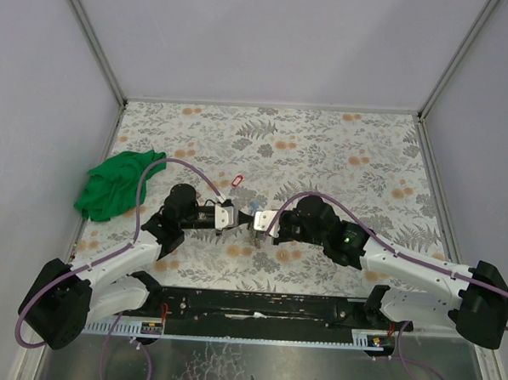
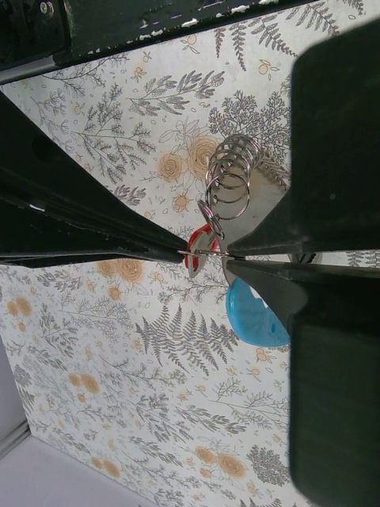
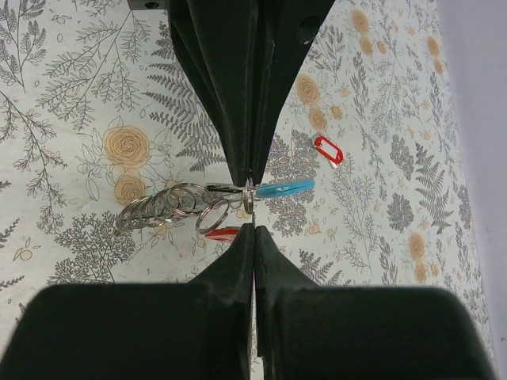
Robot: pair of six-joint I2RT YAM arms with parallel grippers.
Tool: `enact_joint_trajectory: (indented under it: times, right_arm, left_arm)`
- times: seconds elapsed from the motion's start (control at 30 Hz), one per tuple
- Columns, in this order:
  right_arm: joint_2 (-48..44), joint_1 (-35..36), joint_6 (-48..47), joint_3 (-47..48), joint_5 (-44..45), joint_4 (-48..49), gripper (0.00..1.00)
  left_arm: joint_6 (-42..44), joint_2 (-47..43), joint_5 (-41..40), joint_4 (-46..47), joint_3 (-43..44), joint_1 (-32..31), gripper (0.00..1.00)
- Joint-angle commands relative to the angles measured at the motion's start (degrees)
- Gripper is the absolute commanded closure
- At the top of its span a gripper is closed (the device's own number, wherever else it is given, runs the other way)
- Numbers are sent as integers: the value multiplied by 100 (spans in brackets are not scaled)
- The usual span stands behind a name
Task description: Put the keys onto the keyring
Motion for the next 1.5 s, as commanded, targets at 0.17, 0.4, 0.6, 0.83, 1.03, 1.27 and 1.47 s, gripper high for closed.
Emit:
enact_joint_trajectory:
  times: [0.17, 0.4, 0.6, 0.83, 1.03, 1.27, 1.47]
  right_arm:
    - [63, 57, 219, 390, -257, 143, 100]
    - [53, 61, 305, 436, 111, -47, 100]
    - [-51, 53, 385, 410, 263, -209, 100]
    - [-106, 54, 418, 388, 202, -159, 100]
    - [-185, 53, 444, 352, 88, -68, 100]
    - [-119, 60, 454, 389, 58, -58, 100]
    - [-67, 55, 466, 420, 19, -52, 100]
  left_arm:
    - [-55, -92, 100, 412, 107, -54, 100]
    - [-69, -134, -118, 428, 70, -60, 100]
    - [-71, -151, -180, 418, 76, -60, 100]
    - [-71, -145, -187, 402, 73, -60, 100]
    - [-84, -142, -165, 392, 94, -61, 100]
    - [-102, -145, -128, 392, 97, -69, 100]
    - [-106, -139, -99, 400, 92, -69, 100]
